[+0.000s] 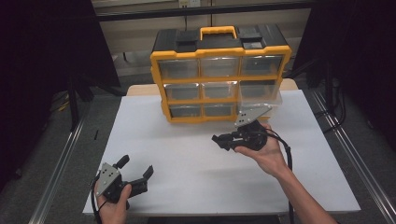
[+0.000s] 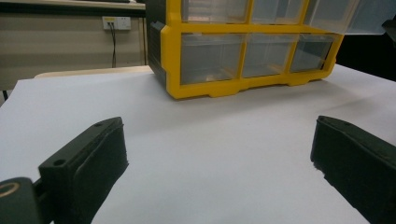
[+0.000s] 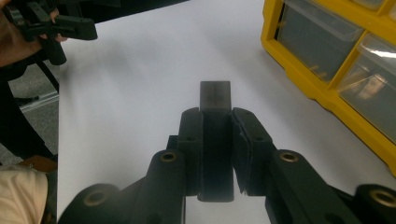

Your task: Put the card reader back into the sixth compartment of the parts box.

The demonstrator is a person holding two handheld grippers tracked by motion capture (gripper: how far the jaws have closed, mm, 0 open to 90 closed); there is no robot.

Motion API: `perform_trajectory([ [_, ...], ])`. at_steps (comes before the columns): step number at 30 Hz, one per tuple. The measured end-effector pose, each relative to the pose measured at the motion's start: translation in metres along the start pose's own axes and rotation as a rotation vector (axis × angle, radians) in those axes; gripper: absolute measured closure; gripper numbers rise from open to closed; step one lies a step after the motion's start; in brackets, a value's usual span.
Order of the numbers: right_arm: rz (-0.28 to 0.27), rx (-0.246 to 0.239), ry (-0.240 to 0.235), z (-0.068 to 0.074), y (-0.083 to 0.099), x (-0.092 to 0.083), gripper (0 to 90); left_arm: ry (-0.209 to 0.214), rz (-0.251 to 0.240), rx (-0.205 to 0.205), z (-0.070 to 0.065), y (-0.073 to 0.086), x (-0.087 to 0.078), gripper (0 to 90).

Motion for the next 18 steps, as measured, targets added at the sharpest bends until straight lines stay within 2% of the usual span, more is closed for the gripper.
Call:
perform_trajectory([
  [18,-0.055,0.002,0.009,-0.007,-0.017,-0.018,73.9,-0.005,-0.002,0.009,0.002,-0.001,-0.002,3.6],
])
Point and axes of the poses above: each handheld gripper's, and its own axes: x roughly forward along the jaws, y roughly out of its underside, z roughly to its left, the point moved 9 cm from there along x, roughly forward along the jaws, and after that the axes turned 13 degrees about y, right-handed, at the moved point
